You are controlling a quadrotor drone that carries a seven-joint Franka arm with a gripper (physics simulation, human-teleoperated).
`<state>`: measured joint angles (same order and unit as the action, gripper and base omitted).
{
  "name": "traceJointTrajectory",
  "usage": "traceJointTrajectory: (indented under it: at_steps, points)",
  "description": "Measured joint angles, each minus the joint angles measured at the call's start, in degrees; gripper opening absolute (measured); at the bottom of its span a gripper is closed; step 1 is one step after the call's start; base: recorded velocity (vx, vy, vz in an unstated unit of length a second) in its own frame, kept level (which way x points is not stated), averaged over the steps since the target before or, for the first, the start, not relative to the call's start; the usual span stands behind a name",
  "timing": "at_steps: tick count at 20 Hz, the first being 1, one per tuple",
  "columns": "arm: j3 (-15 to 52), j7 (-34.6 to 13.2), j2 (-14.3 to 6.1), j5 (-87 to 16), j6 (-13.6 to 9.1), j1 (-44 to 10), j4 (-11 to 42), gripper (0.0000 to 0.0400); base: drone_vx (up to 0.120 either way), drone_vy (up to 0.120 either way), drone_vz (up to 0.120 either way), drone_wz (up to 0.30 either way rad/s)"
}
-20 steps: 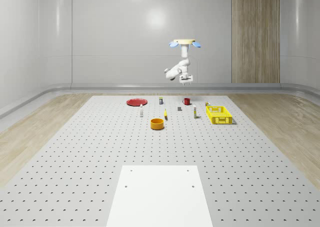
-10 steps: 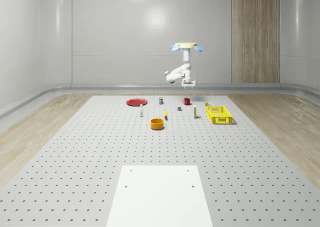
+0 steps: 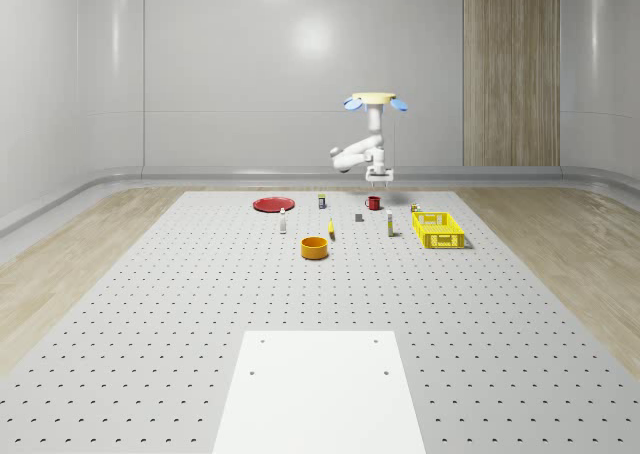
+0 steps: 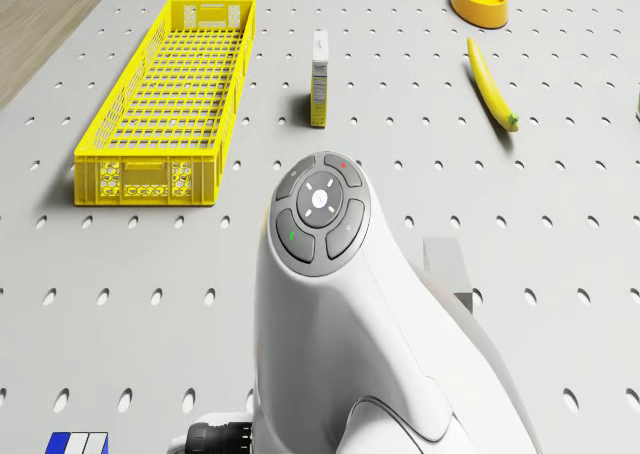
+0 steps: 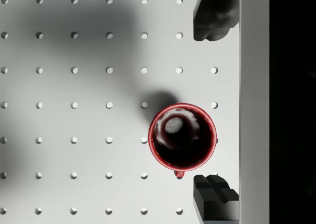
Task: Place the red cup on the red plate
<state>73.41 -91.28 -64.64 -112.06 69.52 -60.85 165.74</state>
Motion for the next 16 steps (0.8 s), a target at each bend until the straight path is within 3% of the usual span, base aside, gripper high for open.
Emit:
traceJointTrajectory:
  at_steps: [8, 10, 16]
  points:
    - [0.80, -0.84, -2.34, 1.22, 2.05, -0.91, -0.17, 0.0400, 0.000, 0.020, -0.120, 0.000]
    - [0.98, -1.02, -2.90, 1.51, 2.56, -1.10, -0.21, 0.0400, 0.120, 0.000, -0.120, 0.000]
    - [0.42, -1.30, -4.81, 1.40, 4.62, -1.41, -0.44, 0.0400, 0.007, 0.000, -0.007, 0.000]
